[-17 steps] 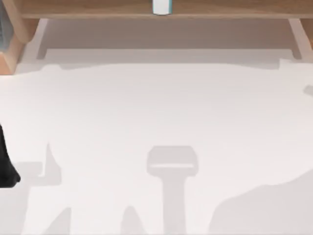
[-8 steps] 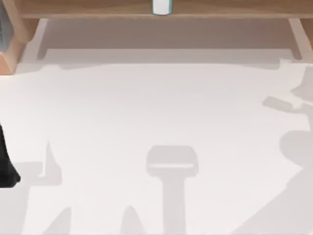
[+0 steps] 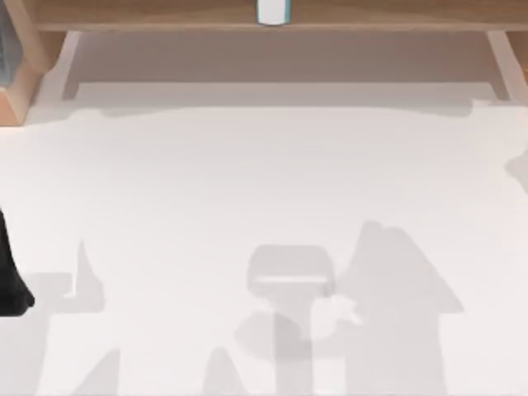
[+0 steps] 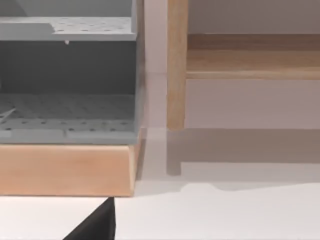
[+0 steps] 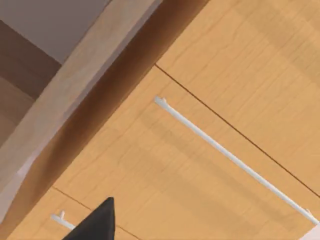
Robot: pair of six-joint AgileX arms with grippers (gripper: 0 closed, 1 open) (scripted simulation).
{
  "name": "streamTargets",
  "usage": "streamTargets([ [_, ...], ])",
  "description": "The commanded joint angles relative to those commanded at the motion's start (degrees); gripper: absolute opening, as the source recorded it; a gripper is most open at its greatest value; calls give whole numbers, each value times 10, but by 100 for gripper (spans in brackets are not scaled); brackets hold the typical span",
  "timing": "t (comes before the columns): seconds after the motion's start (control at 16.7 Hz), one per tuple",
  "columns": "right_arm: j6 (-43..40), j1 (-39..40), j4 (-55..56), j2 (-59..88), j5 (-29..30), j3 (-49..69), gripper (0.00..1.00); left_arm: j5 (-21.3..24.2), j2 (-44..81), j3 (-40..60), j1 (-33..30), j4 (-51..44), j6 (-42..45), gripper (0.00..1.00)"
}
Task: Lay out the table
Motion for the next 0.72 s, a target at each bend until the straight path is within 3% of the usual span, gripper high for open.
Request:
streamTargets([
  [0.36, 225, 80, -162, -379, 67, -188, 100, 0, 0, 0, 0, 0, 0, 100],
  [0.72, 368, 155, -272, -597, 119, -321, 100, 0, 0, 0, 0, 0, 0, 100],
])
